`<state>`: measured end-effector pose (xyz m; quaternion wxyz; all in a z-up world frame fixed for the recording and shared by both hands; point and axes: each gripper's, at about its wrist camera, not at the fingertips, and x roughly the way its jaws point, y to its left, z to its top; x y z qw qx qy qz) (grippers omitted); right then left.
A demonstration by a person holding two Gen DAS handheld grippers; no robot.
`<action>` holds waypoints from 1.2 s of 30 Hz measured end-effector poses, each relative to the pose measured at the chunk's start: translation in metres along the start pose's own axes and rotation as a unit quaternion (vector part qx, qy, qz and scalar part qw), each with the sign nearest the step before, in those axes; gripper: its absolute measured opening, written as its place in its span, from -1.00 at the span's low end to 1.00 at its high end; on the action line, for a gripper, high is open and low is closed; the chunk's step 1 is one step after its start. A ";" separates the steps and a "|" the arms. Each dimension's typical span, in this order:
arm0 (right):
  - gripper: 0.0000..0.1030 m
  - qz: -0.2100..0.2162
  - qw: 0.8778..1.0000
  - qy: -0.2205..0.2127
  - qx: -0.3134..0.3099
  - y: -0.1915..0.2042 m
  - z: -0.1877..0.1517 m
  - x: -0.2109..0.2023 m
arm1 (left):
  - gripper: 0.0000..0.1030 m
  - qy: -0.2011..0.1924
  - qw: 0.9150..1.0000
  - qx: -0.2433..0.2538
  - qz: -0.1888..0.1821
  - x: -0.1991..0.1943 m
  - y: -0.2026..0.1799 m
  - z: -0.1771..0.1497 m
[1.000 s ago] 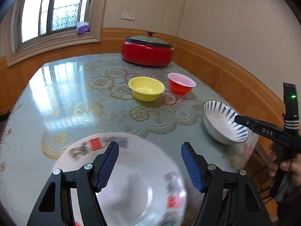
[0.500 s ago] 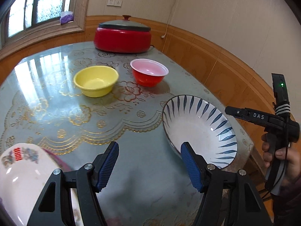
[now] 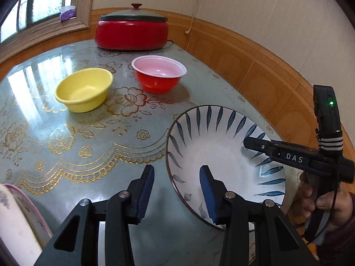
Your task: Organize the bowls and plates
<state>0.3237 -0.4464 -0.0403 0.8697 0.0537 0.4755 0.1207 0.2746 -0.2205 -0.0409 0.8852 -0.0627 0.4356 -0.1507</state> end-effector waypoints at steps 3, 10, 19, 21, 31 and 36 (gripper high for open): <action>-0.60 0.002 1.000 0.002 -0.005 -0.001 0.000 0.001 | -0.53 0.025 0.999 -0.014 -0.018 0.015 0.005 -0.002; -0.68 0.023 0.999 0.015 -0.045 0.018 -0.007 0.007 | -0.71 0.021 0.999 -0.027 0.023 0.006 0.018 -0.013; -0.68 0.061 0.994 0.035 -0.083 0.045 -0.009 0.016 | -0.71 0.018 0.996 -0.028 0.085 -0.014 0.031 -0.026; -0.69 0.069 0.992 0.037 -0.095 0.051 -0.010 0.018 | -0.71 0.016 0.994 -0.029 0.104 -0.016 0.035 -0.027; -0.70 0.095 0.988 0.053 -0.106 0.064 -0.016 0.024 | -0.69 0.005 0.989 -0.042 0.142 -0.026 0.042 -0.030; -0.69 0.095 0.990 0.054 -0.093 0.066 -0.020 0.023 | -0.67 -0.006 0.990 -0.031 0.139 -0.037 0.041 -0.027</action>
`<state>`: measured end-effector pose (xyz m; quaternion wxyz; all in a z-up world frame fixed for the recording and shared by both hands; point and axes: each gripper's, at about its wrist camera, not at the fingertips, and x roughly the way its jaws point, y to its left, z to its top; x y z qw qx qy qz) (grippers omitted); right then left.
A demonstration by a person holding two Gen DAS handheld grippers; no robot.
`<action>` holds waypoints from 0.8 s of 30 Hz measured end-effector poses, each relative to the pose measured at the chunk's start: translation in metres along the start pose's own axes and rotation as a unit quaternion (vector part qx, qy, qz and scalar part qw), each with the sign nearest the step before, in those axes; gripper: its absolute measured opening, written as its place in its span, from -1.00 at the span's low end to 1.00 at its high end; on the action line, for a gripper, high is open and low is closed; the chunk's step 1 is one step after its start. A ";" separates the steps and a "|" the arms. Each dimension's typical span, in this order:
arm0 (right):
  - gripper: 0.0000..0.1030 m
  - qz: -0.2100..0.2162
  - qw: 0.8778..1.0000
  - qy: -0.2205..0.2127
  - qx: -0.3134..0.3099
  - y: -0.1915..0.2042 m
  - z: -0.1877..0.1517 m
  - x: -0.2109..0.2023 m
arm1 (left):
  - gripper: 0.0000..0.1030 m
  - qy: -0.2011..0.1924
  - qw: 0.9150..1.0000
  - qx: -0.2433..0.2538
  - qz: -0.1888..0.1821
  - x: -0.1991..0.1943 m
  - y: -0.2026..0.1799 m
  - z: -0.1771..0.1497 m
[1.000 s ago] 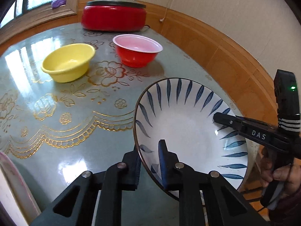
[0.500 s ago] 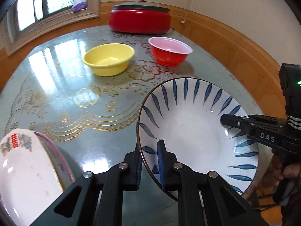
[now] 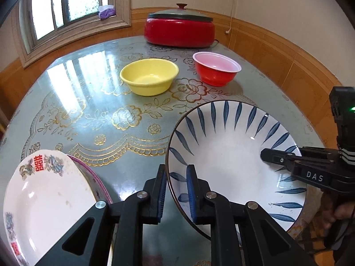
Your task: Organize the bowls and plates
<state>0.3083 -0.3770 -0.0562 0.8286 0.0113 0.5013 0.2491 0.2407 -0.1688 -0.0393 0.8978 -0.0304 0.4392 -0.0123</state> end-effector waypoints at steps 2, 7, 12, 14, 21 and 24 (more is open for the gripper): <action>-0.67 -0.008 1.000 0.001 0.012 0.001 0.000 -0.001 | -0.67 0.005 1.000 0.003 -0.007 0.000 0.001 0.002; -0.63 -0.035 0.999 0.001 0.018 0.003 0.001 -0.006 | -0.63 -0.010 1.000 0.007 -0.023 -0.015 0.004 0.008; -0.62 -0.062 0.997 -0.010 0.037 0.003 0.006 -0.011 | -0.62 -0.017 0.999 0.015 -0.037 -0.024 0.012 0.010; -0.55 -0.074 0.996 -0.014 0.048 0.003 0.007 -0.015 | -0.62 -0.024 0.999 0.017 -0.039 -0.029 0.015 0.010; -0.45 -0.104 0.991 -0.042 0.074 0.006 0.014 -0.033 | -0.46 -0.039 0.998 0.023 -0.054 -0.042 0.025 0.015; -0.44 -0.120 0.989 -0.052 0.071 0.012 0.018 -0.040 | -0.45 -0.042 0.997 0.033 -0.057 -0.045 0.026 0.017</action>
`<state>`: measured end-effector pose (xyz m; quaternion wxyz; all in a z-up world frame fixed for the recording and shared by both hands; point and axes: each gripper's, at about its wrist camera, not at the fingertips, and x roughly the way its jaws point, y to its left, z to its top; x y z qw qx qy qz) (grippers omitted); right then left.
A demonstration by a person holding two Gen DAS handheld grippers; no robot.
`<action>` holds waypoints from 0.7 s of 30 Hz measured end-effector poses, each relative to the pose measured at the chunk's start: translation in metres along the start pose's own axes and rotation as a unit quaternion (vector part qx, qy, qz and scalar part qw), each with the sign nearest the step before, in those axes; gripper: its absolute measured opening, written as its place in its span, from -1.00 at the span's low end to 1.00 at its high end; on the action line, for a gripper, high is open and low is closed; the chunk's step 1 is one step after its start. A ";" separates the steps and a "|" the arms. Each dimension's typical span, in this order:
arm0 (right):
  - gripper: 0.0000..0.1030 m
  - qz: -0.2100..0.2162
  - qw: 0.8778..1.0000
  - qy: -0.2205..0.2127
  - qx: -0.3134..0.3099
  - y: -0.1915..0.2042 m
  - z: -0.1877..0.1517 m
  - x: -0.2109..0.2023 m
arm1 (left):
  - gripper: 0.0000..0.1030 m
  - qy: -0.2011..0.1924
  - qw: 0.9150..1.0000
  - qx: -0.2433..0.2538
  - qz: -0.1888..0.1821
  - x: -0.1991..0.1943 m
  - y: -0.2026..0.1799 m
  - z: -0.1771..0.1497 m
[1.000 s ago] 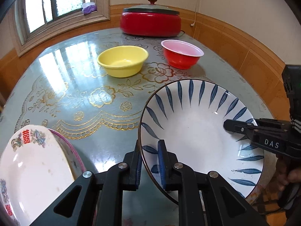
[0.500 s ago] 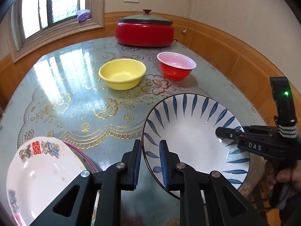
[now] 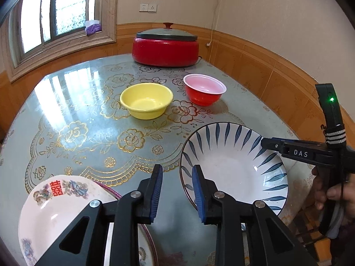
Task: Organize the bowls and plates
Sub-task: 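Move both tools to the rim of the pink-and-red bowl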
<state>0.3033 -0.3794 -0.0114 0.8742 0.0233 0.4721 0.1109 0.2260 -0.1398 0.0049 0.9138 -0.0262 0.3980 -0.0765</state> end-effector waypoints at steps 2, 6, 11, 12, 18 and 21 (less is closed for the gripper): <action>-0.44 -0.004 1.000 -0.011 -0.002 0.003 0.002 -0.007 | -0.38 -0.004 1.000 0.004 -0.005 -0.001 0.000 0.004; -0.40 0.003 1.000 -0.018 -0.008 0.008 0.009 -0.014 | -0.23 -0.012 1.000 0.008 -0.008 -0.003 -0.003 0.009; -0.39 0.029 0.999 -0.022 -0.009 0.005 0.026 -0.016 | -0.23 -0.015 1.000 0.011 -0.002 -0.002 -0.011 0.018; -0.39 0.033 0.999 -0.022 -0.013 0.004 0.030 -0.015 | -0.22 -0.017 1.000 0.010 0.002 -0.002 -0.013 0.020; -0.37 0.055 0.998 -0.017 -0.039 -0.002 0.056 -0.008 | -0.11 -0.023 0.999 -0.023 0.013 0.008 -0.020 0.037; -0.37 0.067 0.997 -0.011 -0.040 -0.012 0.068 0.001 | -0.09 -0.012 0.999 -0.048 0.011 0.018 -0.020 0.044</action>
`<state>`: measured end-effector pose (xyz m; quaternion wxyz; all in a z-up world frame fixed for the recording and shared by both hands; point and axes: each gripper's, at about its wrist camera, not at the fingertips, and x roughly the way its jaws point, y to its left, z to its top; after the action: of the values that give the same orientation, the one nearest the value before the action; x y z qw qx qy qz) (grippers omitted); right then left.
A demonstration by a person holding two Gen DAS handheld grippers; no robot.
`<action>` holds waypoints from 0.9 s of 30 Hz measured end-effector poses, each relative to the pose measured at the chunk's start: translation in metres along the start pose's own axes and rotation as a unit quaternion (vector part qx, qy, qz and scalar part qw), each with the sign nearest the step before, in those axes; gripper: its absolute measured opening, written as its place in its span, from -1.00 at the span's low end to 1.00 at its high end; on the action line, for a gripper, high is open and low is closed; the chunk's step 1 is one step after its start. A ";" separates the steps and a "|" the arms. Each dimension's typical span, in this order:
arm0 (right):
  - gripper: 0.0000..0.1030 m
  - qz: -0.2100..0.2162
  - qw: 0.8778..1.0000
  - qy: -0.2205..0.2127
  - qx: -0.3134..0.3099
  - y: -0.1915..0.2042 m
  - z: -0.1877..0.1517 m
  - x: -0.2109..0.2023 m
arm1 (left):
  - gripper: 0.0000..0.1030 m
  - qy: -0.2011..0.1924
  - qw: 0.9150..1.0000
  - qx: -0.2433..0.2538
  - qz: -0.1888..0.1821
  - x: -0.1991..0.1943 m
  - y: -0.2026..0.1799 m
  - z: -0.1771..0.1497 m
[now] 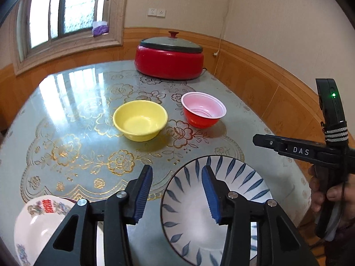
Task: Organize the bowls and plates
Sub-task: 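Move both tools to the rim of the pink-and-red bowl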
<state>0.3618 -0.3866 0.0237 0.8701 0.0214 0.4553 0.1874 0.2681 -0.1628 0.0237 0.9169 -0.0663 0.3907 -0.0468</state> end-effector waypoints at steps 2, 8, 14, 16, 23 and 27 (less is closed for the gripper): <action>-0.37 0.001 1.000 0.004 0.007 -0.011 0.009 0.005 | -0.09 0.004 1.000 -0.012 0.002 0.005 -0.001 0.005; -0.37 0.015 1.000 0.007 0.007 -0.032 0.029 0.015 | -0.11 0.003 0.999 -0.042 0.006 0.015 -0.004 0.023; -0.37 0.030 0.999 0.019 0.027 -0.051 0.054 0.035 | -0.11 0.009 0.999 -0.048 0.012 0.037 -0.014 0.049; -0.37 0.044 0.998 0.028 0.038 -0.056 0.062 0.046 | -0.11 0.012 0.999 -0.050 0.013 0.046 -0.019 0.057; -0.37 0.075 0.993 0.040 0.078 -0.070 0.100 0.087 | -0.17 0.047 0.995 -0.086 -0.009 0.091 -0.023 0.085; -0.37 0.073 0.992 0.053 0.089 -0.074 0.114 0.110 | -0.23 0.061 0.993 -0.096 -0.013 0.114 -0.026 0.101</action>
<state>0.5321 -0.4021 -0.0114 0.8232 0.1224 0.5130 0.2102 0.4192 -0.1953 0.0161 0.8801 -0.1563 0.4477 -0.0250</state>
